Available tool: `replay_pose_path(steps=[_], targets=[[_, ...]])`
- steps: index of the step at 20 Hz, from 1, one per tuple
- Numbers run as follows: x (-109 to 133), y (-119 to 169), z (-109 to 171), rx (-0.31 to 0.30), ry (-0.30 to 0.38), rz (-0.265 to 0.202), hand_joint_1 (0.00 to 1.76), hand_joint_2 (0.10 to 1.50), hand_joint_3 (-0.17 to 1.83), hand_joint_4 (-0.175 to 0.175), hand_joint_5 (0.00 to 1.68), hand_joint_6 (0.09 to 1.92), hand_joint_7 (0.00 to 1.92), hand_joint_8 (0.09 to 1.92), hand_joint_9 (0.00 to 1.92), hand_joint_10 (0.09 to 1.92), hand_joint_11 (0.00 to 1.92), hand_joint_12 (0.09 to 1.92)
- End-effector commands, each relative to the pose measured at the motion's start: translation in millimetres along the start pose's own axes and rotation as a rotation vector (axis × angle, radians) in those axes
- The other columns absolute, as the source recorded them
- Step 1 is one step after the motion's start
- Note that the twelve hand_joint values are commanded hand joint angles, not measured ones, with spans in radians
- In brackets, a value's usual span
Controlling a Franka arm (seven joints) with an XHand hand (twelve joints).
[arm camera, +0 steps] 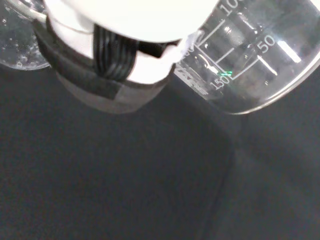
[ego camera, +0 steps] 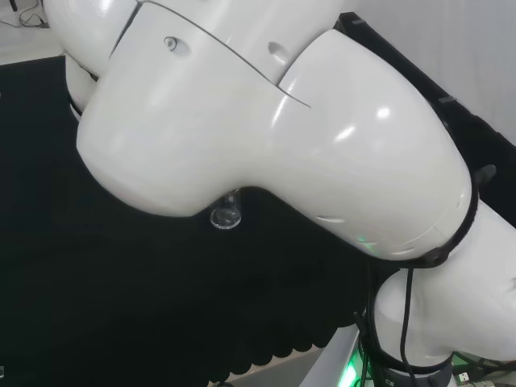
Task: Pour the water from the handheld beaker into the one on the table.
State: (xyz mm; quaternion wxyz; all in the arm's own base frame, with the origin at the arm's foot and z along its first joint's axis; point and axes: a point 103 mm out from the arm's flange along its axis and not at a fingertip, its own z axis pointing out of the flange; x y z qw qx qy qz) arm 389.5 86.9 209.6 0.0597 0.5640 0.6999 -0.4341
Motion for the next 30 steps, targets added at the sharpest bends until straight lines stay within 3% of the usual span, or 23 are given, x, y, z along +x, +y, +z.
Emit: replay_pose_path(steps=[1, 7, 14, 23, 30], targets=[[2, 0, -1, 0.015, -0.022, 0.003, 1.53, 0.87, 0.07, -0.175, 1.38, 0.3, 1.53, 0.09, 1.65, 0.09, 1.25, 0.41], [5, 2, -3, 0.023, -0.052, 0.007, 1.53, 0.87, 0.07, -0.175, 1.38, 0.29, 1.53, 0.09, 1.65, 0.09, 1.25, 0.4], [4, 2, -3, 0.007, -0.033, 0.008, 1.53, 0.87, 0.07, -0.175, 1.38, 0.29, 1.54, 0.09, 1.65, 0.09, 1.25, 0.4], [-12, -1, -1, -0.064, 0.154, -0.025, 1.53, 0.87, 0.07, -0.175, 1.38, 0.29, 1.54, 0.09, 1.65, 0.09, 1.25, 0.4], [-30, -1, 9, -0.121, 0.335, -0.076, 1.53, 0.88, 0.06, -0.175, 1.38, 0.29, 1.54, 0.09, 1.65, 0.09, 1.25, 0.41]])
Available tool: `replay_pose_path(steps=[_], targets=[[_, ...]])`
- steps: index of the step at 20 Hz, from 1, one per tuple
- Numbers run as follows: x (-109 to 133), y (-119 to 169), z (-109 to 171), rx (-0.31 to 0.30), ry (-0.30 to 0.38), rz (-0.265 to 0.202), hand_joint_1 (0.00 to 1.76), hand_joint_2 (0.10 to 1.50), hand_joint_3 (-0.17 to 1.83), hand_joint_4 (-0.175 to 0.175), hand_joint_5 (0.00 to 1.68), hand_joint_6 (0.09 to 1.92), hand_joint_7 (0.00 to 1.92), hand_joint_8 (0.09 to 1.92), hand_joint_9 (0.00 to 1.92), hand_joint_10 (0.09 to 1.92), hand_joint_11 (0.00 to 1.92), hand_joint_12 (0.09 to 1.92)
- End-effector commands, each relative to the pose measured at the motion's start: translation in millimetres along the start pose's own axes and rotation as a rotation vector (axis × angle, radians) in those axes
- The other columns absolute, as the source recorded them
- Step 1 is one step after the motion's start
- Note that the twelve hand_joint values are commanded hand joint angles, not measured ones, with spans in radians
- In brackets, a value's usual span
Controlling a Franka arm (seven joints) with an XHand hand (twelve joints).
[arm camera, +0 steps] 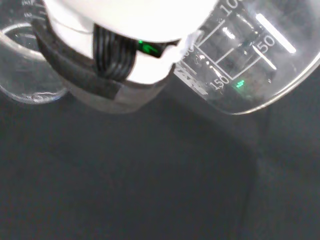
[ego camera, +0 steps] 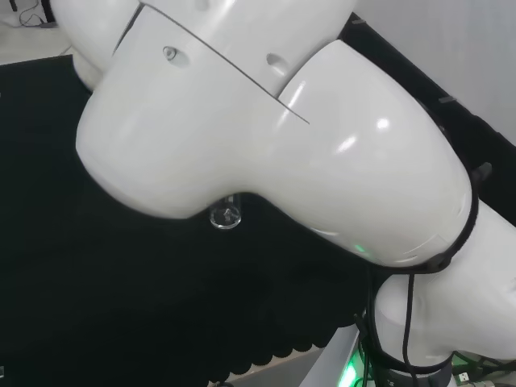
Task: Pour the water from the handheld beaker into the one on the table.
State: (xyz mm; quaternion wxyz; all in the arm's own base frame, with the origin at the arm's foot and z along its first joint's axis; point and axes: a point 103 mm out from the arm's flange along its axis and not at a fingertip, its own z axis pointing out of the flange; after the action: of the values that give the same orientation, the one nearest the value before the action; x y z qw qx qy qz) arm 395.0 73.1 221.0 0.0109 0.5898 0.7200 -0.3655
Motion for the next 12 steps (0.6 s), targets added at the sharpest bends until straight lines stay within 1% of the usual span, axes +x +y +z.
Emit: replay_pose_path(steps=[1, 4, 7, 9, 12], targets=[[-15, -1, 8, -0.073, 0.185, -0.061, 1.53, 0.88, 0.06, -0.175, 1.38, 0.3, 1.53, 0.09, 1.65, 0.09, 1.25, 0.41], [-21, 0, 12, -0.111, 0.248, -0.073, 1.53, 0.88, 0.06, -0.175, 1.38, 0.3, 1.53, 0.09, 1.65, 0.09, 1.25, 0.41], [-28, 1, 17, -0.161, 0.315, -0.083, 1.53, 0.88, 0.06, -0.175, 1.37, 0.3, 1.53, 0.09, 1.65, 0.09, 1.24, 0.42], [-32, 2, 20, -0.194, 0.354, -0.078, 1.53, 0.89, 0.04, -0.175, 1.37, 0.3, 1.51, 0.09, 1.65, 0.09, 1.24, 0.43], [-38, 5, 24, -0.213, 0.407, -0.079, 1.53, 0.9, 0.02, -0.175, 1.36, 0.32, 1.47, 0.17, 1.65, 0.09, 1.22, 0.46]])
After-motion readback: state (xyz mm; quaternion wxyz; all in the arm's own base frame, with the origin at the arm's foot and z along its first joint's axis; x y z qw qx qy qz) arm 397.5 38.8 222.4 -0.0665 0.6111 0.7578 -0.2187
